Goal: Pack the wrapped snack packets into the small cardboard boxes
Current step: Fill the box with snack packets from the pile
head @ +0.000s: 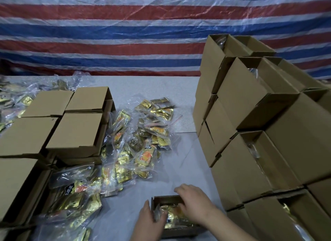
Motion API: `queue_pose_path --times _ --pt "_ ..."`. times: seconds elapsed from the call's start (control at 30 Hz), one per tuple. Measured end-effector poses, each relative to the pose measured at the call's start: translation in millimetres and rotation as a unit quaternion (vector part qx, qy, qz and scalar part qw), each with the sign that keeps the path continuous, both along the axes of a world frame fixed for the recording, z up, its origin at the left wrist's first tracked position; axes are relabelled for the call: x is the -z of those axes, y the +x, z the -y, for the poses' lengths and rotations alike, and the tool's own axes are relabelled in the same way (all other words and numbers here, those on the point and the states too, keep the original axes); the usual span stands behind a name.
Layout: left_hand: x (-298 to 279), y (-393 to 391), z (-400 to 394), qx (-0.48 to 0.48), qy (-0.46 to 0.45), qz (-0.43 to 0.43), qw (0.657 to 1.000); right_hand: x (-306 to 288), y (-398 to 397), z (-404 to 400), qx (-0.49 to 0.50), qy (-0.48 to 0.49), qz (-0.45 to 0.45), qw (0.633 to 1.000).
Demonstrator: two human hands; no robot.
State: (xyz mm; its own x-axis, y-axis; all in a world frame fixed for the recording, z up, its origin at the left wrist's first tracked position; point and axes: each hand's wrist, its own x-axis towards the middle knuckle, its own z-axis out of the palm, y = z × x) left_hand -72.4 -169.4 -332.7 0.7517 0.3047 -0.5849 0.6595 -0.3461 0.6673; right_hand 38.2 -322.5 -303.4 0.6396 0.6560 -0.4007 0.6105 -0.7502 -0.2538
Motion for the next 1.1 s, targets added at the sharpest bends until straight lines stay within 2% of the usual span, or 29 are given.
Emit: queue_pose_path --times 0.07,0.2,0.33,0.43,0.5,0.57,0.67,0.77,0.83,0.9,1.0,1.1 --pt "-1.4 -6.9 8.2 -0.007 -0.005 -0.024 1.000 2.5 0.5 -10.5 -0.018 -0.053 -0.009 0.998" --pt "-9.1 -5.0 9.0 -0.043 -0.012 -0.057 0.997 0.4 4.8 -13.9 -0.016 -0.080 -0.016 0.997" --pt "-42.2 10.5 -5.5 -0.006 -0.007 -0.005 1.000 -36.4 12.1 -8.0 -0.001 -0.035 -0.001 0.999" --pt "-81.5 31.1 -17.5 -0.020 -0.009 0.110 0.994 -89.0 21.0 -2.6 0.019 0.014 0.052 0.998" --pt "-120.9 41.3 -19.8 -0.005 0.026 0.242 0.970 -128.4 28.9 5.9 0.053 0.047 0.107 0.992" --pt "-158.8 47.2 -18.7 0.070 0.107 0.344 0.930 -168.7 36.3 18.9 0.090 0.074 0.171 0.978" --pt "-204.0 60.7 -9.5 0.209 0.248 0.407 0.854 -219.4 43.9 42.6 0.138 0.115 0.237 0.955" --pt "-241.5 82.5 3.3 0.245 0.333 0.452 0.790 -251.6 52.6 61.4 0.174 0.114 0.254 0.945" --pt "-258.7 98.1 16.8 0.260 0.346 0.499 0.751 -266.7 59.2 76.1 0.204 0.102 0.275 0.934" --pt "-269.5 112.7 35.3 0.292 0.326 0.507 0.742 -278.7 63.5 92.7 0.246 0.084 0.290 0.921" --pt "-281.2 135.6 67.7 0.325 0.267 0.498 0.759 -294.6 68.6 115.3 0.306 0.055 0.294 0.904" --pt "-287.9 157.8 93.5 0.326 0.232 0.517 0.757 -305.1 73.2 133.1 0.339 0.030 0.292 0.894"
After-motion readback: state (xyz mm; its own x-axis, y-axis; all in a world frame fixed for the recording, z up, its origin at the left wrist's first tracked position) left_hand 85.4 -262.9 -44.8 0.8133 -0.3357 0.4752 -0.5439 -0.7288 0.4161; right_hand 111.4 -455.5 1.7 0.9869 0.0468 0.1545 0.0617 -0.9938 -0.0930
